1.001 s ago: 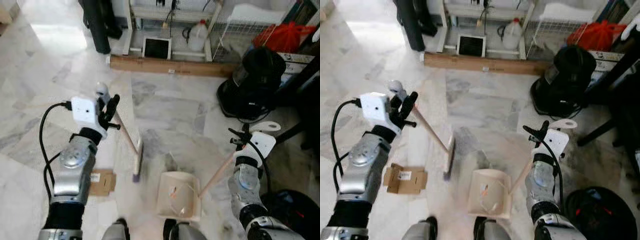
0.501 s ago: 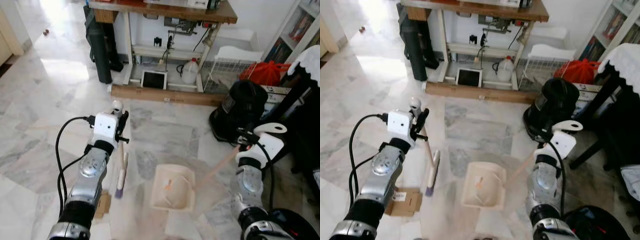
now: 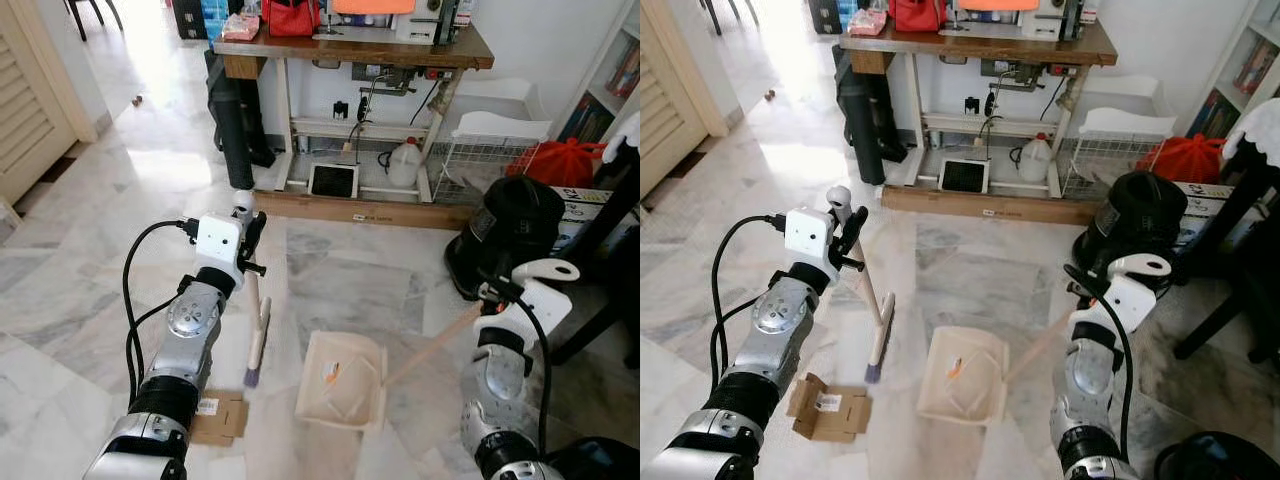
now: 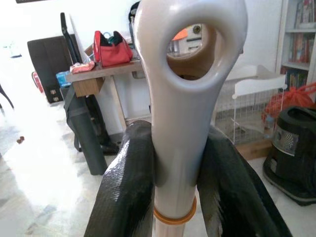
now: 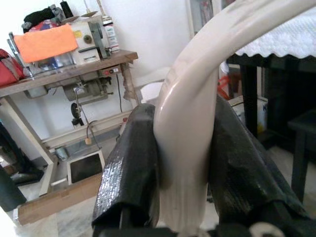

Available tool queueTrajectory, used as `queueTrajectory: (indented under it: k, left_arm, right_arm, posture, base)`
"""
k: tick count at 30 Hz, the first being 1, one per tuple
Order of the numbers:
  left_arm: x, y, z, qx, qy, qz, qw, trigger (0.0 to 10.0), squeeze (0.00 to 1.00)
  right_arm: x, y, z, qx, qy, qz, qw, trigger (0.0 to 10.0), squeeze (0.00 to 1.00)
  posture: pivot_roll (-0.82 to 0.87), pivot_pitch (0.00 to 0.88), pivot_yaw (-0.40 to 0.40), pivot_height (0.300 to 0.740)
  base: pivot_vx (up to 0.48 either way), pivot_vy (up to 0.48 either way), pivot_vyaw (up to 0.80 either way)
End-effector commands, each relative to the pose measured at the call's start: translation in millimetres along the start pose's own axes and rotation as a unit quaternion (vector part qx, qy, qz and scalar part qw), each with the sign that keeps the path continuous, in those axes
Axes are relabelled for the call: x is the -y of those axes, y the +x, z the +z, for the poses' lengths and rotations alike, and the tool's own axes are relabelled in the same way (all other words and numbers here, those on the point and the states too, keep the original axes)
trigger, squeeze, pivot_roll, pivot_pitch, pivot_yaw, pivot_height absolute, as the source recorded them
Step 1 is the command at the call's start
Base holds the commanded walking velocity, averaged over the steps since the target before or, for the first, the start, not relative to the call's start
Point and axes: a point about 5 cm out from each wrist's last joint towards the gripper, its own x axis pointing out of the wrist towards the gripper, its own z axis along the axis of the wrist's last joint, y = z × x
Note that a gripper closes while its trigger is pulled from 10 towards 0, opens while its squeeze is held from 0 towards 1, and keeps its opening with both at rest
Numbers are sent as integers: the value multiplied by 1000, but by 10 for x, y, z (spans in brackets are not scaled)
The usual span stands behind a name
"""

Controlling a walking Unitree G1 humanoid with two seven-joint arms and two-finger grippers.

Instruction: Sweep floor

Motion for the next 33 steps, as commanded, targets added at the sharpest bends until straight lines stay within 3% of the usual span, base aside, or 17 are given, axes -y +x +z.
queueTrajectory:
  k: [1, 13, 18, 28, 33]
  left_arm:
    - [-35, 67, 106, 30, 6, 1, 1000, 10000, 0]
    - [-50, 70, 69, 31, 2, 4, 999, 10000, 0]
    - [-23, 38, -13, 17, -15, 6, 1000, 10000, 0]
    - [-76, -12, -56, 13, -16, 9, 1000, 10000, 0]
    - [-74, -30, -39, 21, -13, 4, 1000, 10000, 0]
  right_arm:
    - [-36, 52, 124, 35, 9, -1, 999, 10000, 0]
    - [-19, -2, 109, 33, 9, -11, 999, 10000, 0]
    - [-28, -11, 122, 43, -34, 28, 998, 10000, 0]
    - [327, 44, 227, 64, -103, 51, 991, 10000, 0]
    - [306, 63, 250, 65, -97, 66, 991, 10000, 0]
  posture:
    - [152, 0, -3, 740]
    - [147, 0, -9, 740]
    - [138, 0, -11, 740]
    - [128, 0, -19, 740]
    - [132, 0, -22, 740]
  base:
    - [0, 0, 0]
    - [0, 0, 0]
    - [0, 0, 0]
    - [0, 0, 0]
    - [0, 0, 0]
